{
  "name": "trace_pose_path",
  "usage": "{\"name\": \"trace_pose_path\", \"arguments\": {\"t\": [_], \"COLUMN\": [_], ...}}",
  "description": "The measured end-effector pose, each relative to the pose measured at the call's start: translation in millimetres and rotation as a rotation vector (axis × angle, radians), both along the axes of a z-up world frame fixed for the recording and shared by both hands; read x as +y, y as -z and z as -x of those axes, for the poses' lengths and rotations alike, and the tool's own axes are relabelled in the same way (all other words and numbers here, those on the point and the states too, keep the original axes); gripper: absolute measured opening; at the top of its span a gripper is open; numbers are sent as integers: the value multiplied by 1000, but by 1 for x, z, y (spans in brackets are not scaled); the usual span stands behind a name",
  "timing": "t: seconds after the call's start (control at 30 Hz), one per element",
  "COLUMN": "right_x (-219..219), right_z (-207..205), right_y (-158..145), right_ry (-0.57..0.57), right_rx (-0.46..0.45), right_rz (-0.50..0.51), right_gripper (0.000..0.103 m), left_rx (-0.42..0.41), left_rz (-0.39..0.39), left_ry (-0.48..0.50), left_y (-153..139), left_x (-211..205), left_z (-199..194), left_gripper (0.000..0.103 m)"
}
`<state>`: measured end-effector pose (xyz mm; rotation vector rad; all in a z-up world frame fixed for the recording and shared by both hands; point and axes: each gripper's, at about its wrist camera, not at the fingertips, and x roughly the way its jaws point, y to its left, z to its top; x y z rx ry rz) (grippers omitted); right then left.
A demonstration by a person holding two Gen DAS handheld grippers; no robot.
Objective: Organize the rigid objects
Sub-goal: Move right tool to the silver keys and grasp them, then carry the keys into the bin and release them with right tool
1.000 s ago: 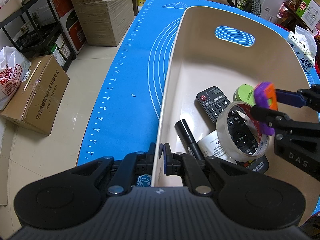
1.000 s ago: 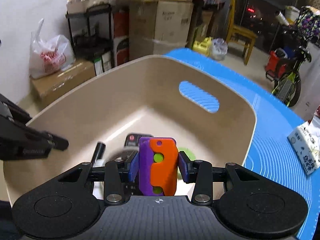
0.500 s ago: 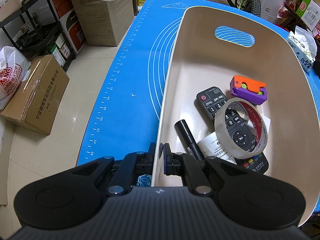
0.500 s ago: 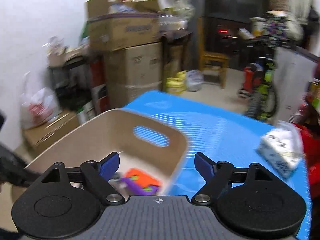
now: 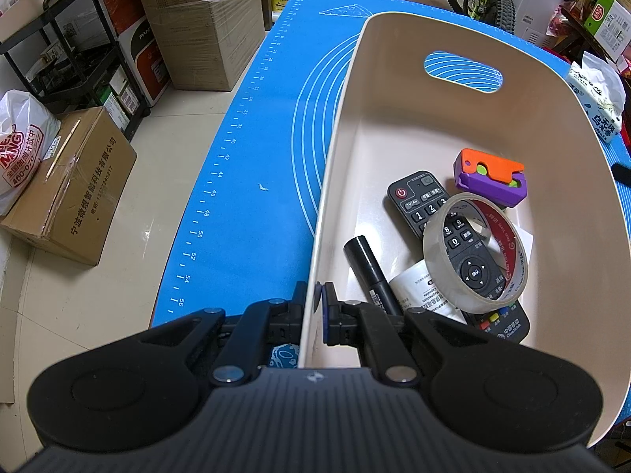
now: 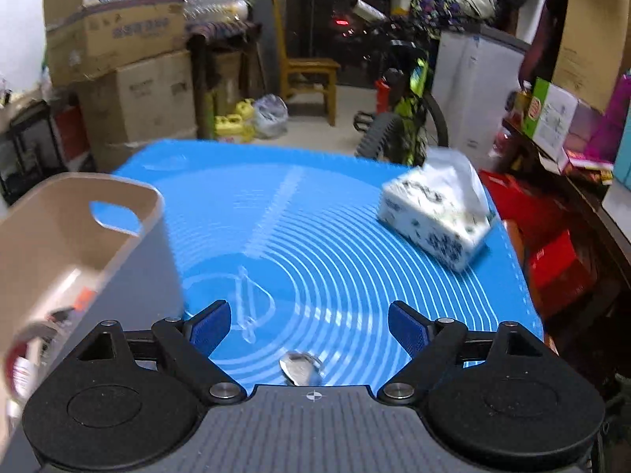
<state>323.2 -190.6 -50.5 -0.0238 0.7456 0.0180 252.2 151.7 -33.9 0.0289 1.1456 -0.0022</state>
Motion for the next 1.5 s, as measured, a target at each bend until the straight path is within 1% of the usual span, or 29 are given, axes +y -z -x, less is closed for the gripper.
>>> {"name": "trace_pose_path", "arguments": {"t": [0.17, 0.33, 0.43, 0.5, 0.53, 0.63, 0.67, 0.7, 0.73, 0.77, 0.83, 0.87, 0.9, 0.97, 1.2, 1.33, 1.5], "right_x": [-2, 0, 3, 4, 5, 6, 6, 7, 8, 9, 15, 17, 18, 23, 35, 36, 37], "right_z": [-6, -11, -15, -16, -15, -11, -10, -9, -9, -9, -8, -8, -9, -9, -3, 2, 12], "right_y": [29, 47, 55, 61, 63, 66, 66, 65, 63, 62, 59, 57, 57, 56, 52, 34, 2], "right_ry": [-2, 3, 16, 21, 23, 29, 30, 23, 13, 3, -18, -26, -31, -32, -35, -37, -49], "right_rx": [44, 64, 91, 109, 117, 91, 86, 82, 81, 79, 61, 57, 58, 58, 29, -12, -60], "right_rz": [23, 1, -16, -35, -45, -56, -62, -74, -79, -75, -49, -43, -41, -26, 32, 48, 34], "right_gripper": [88, 86, 78, 70, 68, 62, 58, 50, 45, 37, 35, 30, 22, 15, 13, 13, 13], "left_rx": [0, 0, 0, 0, 0, -1, 0, 0, 0, 0, 0, 0, 0, 0, 0, 0, 0], "left_rz": [0, -2, 0, 0, -1, -2, 0, 0, 0, -1, -2, -1, -1, -1, -2, -1, -1], "left_ry": [-1, -1, -1, -1, -1, -1, -1, -1, -1, -1, -1, -1, -1, -1, -1, -1, -1], "left_y": [0, 0, 0, 0, 0, 0, 0, 0, 0, 0, 0, 0, 0, 0, 0, 0, 0], "left_x": [-1, -1, 0, -1, -1, 0, -1, -1, -1, -1, -1, 0, 0, -1, 0, 0, 0], "left_z": [0, 0, 0, 0, 0, 0, 0, 0, 0, 0, 0, 0, 0, 0, 0, 0, 0], "left_gripper": [8, 8, 8, 8, 8, 8, 8, 8, 8, 9, 9, 9, 9, 9, 9, 9, 9]}}
